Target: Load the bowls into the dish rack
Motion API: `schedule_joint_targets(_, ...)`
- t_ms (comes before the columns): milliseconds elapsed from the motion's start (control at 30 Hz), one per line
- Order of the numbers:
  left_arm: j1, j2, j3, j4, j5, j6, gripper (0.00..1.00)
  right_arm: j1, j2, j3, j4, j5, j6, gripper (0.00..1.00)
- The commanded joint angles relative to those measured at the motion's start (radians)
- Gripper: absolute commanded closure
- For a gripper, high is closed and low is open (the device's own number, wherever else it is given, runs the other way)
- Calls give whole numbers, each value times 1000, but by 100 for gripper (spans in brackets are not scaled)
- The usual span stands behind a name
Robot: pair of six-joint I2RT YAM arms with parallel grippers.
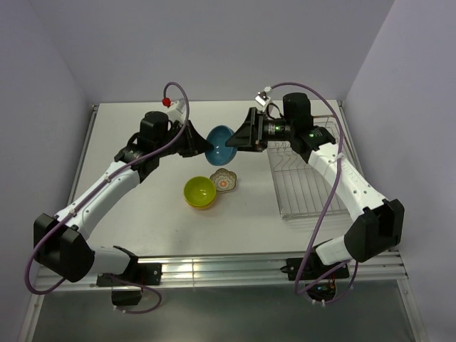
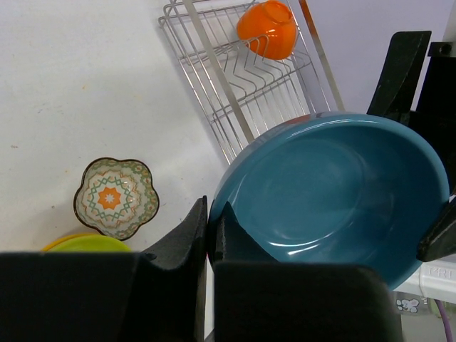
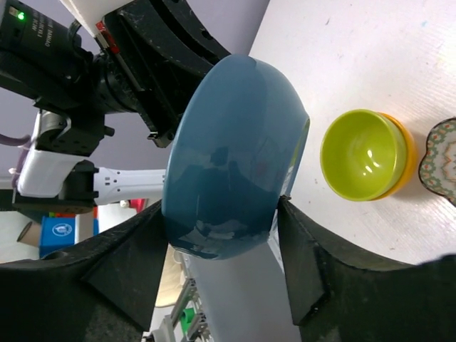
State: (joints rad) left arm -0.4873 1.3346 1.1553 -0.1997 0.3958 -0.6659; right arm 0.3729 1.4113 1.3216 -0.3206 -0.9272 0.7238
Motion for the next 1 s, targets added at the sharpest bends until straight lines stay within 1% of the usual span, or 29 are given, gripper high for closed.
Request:
schedule_joint_targets(0, 4, -2, 17, 57, 11, -4, 100, 18, 6, 13, -6, -18, -15, 35)
schedule_joint_targets(33, 4, 0, 17, 56, 11, -3, 100, 17, 6, 11, -6, -19, -17, 39)
schedule_joint_targets(100, 3, -2, 23, 54, 12, 3, 100, 18, 9, 5, -6, -18, -17, 44)
schedule_joint_targets(133, 4, -2, 23, 52, 15, 5, 100, 17, 11, 4, -5, -18, -20, 53)
schedule_joint_targets(200, 4, -2, 24, 52, 17, 6, 100, 15, 12, 4, -3, -19, -24, 61)
schedule_joint_targets(233, 4, -2, 24, 51, 21, 6, 100, 17, 12, 5, 2, -19, -26, 71)
schedule_joint_targets(300, 4, -2, 26, 46, 21, 8, 98, 15, 14, 13, -3, -21, -40, 83)
schedule_joint_targets(333, 3, 0, 24, 43, 20, 12, 96, 15, 15, 19, -8, -18, -50, 97)
schedule_joint_targets(367, 4, 1, 26, 42, 20, 15, 94, 17, 15, 25, -15, -15, -72, 100)
schedule_joint_targets(400, 4, 5, 29, 37, 20, 17, 89, 15, 12, 27, -24, -12, -86, 100)
schedule_joint_targets(433, 4, 8, 32, 25, 20, 17, 87, 14, 9, 28, -29, -12, -98, 100)
schedule_joint_targets(467, 4, 15, 40, 20, 29, 19, 81, 8, 8, 27, -38, -12, -119, 100)
schedule_joint_targets(567, 6, 23, 41, 20, 51, 14, 72, -2, 5, 24, -46, -19, -133, 100)
schedule_joint_targets(600, 6, 24, 41, 22, 55, 12, 65, -6, 5, 24, -41, -22, -135, 100)
schedule_joint_targets(667, 4, 29, 41, 28, 63, 12, 59, -17, 5, 24, -35, -28, -126, 100)
schedule_joint_targets(700, 6, 29, 43, 28, 64, 12, 52, -20, 5, 27, -31, -32, -124, 100)
schedule_joint_targets(800, 6, 34, 46, 22, 69, 17, 46, -34, 8, 28, -28, -36, -122, 100)
schedule_joint_targets(967, 7, 29, 40, 20, 72, 22, 39, -57, 11, 34, -38, -35, -149, 100)
